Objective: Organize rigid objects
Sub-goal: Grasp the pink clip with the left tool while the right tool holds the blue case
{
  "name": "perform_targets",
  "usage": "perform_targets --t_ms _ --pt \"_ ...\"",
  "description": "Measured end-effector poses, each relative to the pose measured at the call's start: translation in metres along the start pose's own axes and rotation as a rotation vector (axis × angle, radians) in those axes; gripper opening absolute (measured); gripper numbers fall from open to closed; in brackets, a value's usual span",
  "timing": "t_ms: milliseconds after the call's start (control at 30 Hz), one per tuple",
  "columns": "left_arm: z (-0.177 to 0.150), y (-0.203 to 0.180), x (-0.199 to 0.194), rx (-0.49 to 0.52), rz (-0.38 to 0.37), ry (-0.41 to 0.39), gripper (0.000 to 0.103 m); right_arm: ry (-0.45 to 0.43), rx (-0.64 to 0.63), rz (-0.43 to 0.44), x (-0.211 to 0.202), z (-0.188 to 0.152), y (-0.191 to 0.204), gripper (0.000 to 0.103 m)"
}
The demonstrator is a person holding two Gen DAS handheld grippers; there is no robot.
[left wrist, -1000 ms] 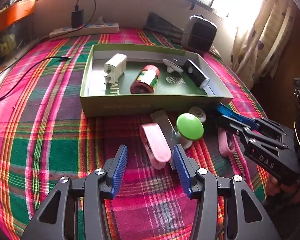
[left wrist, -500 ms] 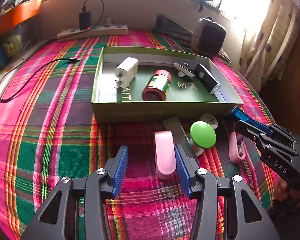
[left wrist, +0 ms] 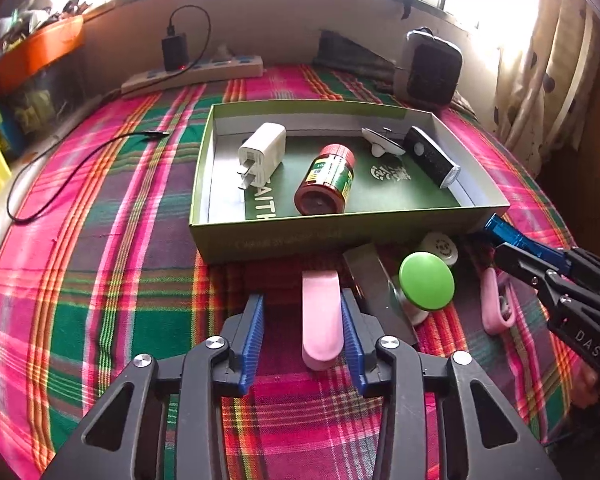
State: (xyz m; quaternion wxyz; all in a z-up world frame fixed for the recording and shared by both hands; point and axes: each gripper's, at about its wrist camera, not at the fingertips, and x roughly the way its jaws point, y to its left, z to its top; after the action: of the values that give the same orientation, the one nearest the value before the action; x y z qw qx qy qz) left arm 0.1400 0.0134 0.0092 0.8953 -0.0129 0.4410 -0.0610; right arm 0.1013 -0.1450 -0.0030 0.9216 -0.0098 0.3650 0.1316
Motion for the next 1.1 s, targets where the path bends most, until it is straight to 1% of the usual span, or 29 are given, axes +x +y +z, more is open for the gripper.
perform_targets --t_ms 33,133,300,1100 --pt "0.0002 0.0005 0.0000 0.000 0.000 0.000 0.033 0.000 0.000 0.000 0.0007 -0.0002 0.0002 0.026" --pt "0.0001 0.0026 -0.0003 -0.005 0.010 -0.002 0.023 0.000 0.000 0.000 0.0010 -0.0005 0.0007 0.026" --pt "-0.0006 0.0046 -0.0004 -0.009 0.006 -0.007 0.017 0.000 0.000 -0.001 0.0014 -0.0006 0.0008 0.026" --pt "-0.0007 0.0046 -0.0026 -0.010 -0.003 -0.012 0.017 0.005 -0.011 -0.007 0.0022 -0.0001 0.0010 0.026"
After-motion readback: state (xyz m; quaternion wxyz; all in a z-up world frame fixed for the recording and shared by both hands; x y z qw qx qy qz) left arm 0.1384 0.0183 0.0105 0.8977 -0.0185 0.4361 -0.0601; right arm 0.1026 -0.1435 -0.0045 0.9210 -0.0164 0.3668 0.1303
